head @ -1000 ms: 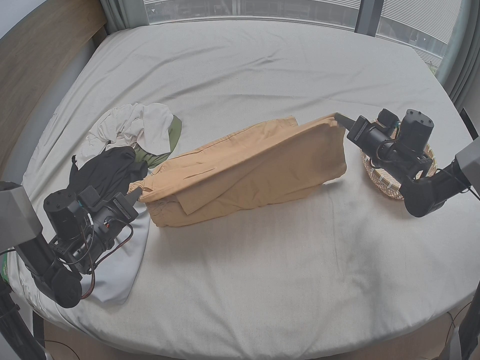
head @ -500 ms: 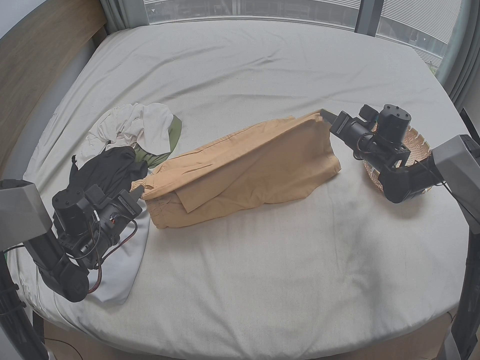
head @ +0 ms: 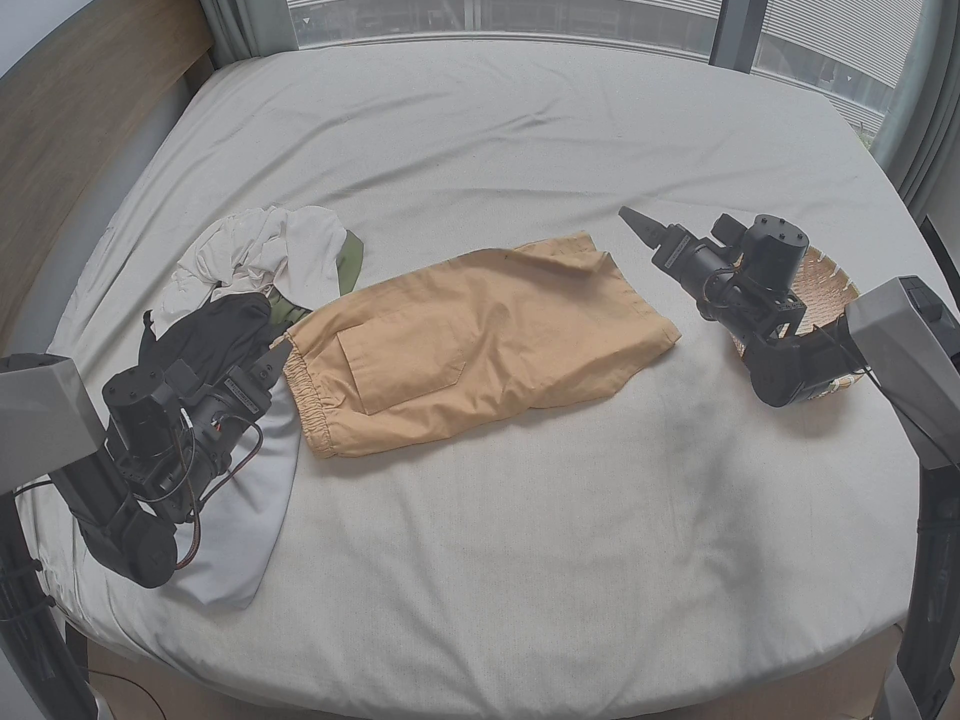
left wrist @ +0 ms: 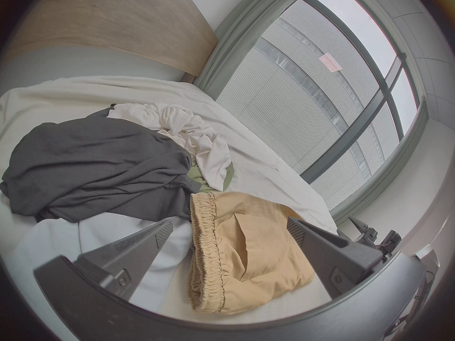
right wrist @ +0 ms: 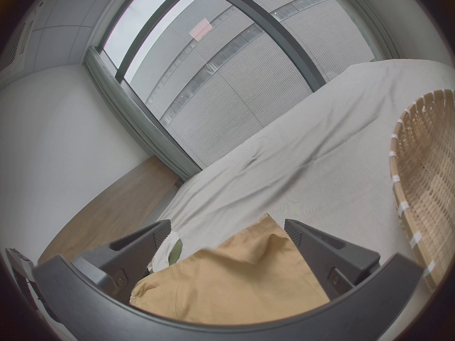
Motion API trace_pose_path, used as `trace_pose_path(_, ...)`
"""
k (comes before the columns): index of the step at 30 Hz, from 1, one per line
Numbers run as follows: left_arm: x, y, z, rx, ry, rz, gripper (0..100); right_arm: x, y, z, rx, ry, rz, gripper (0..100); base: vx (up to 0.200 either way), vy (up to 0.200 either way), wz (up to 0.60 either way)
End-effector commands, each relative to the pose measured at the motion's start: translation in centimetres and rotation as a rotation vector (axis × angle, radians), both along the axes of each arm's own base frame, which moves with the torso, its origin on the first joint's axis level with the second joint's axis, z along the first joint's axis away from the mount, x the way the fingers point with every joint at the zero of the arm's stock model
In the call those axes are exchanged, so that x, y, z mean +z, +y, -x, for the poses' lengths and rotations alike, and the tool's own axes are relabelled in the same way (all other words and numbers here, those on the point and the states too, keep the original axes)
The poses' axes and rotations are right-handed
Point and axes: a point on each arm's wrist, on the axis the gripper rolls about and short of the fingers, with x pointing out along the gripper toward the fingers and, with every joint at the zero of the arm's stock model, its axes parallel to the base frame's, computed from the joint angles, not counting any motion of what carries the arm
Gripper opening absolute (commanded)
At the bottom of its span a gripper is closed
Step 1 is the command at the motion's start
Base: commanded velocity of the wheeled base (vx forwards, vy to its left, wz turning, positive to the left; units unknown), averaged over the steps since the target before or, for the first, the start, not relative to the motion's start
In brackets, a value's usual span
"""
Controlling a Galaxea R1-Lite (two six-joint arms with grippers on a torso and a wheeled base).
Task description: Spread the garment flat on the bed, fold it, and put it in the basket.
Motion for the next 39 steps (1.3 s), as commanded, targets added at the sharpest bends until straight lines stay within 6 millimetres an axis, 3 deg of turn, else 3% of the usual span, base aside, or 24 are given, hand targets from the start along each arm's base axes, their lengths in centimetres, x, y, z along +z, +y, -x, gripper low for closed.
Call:
trace_pose_path(1,1.2,-0.2,1.3,-0.017,-0.021,0.003,100,-0.9,-0.5,3.0,-0.008,0.089,0.020,100,0.000,0.000,0.00)
trace_pose_path(6,1.9,-2.7,3.5,-0.129,-0.023,0.004,100,-3.1,-1.2,6.2,0.002,0.154,0.008,100,0.000,0.000,0.00)
trace_pose_path(14,1.2,-5.2,5.0,-0.259,0.016,-0.012,100,-6.8,-1.4,8.4,0.013,0.235,-0.021,100,0.000,0.000,0.00)
trace_pose_path(21,1.0,-6.2,5.6,-0.293,0.025,-0.019,100,-9.8,-0.6,7.6,0.025,0.278,-0.016,100,0.000,0.000,0.00)
trace_pose_path(29,0.9,-6.7,6.0,-0.313,0.030,-0.023,100,-10.6,-0.1,6.6,0.026,0.281,-0.016,100,0.000,0.000,0.00)
trace_pose_path(39,1.1,-7.1,6.2,-0.322,0.015,-0.043,100,-11.7,0.4,3.8,0.013,0.310,-0.012,100,0.000,0.000,0.00)
